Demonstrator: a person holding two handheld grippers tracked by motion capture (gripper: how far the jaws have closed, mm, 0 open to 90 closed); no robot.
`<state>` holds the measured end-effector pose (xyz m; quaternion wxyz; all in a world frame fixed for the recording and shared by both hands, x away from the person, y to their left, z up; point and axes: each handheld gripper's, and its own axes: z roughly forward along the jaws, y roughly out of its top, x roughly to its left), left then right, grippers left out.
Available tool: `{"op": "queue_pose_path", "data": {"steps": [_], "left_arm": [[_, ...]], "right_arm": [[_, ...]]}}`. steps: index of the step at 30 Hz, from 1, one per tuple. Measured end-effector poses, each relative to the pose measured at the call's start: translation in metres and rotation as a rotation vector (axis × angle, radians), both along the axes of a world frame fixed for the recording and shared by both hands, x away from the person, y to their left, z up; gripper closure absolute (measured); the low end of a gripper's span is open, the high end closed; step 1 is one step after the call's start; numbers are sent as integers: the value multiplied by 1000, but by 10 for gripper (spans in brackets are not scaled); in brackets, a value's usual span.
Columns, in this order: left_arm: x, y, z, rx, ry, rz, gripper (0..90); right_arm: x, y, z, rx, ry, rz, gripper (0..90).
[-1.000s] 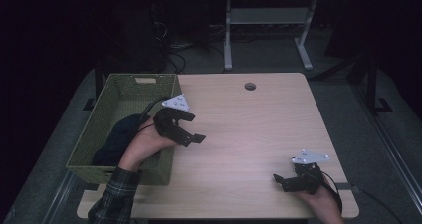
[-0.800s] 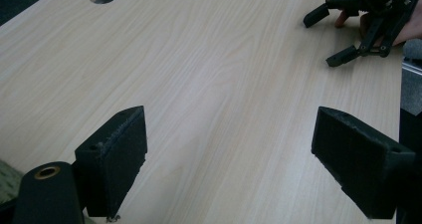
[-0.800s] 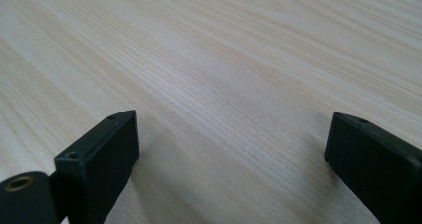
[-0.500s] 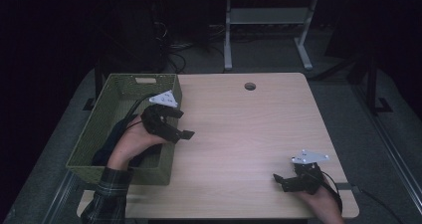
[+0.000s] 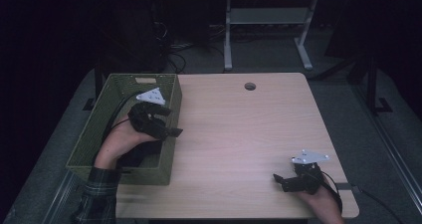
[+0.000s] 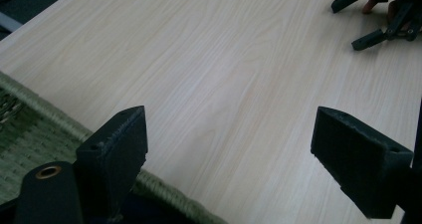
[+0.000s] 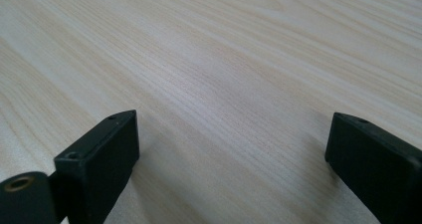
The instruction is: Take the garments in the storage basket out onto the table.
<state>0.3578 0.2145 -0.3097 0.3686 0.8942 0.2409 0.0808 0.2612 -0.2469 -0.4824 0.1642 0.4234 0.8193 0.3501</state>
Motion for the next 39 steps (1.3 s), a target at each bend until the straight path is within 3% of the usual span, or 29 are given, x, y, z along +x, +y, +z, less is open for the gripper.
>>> {"op": "queue_pose_path", "data": {"steps": [18, 39], "left_arm": [[5, 41, 14, 63, -24, 77, 145], [7, 94, 8, 80, -14, 201, 145]], "right_arm": [[0, 0, 0, 0, 0, 0, 65], [0, 0, 0, 0, 1, 0, 65]]}}
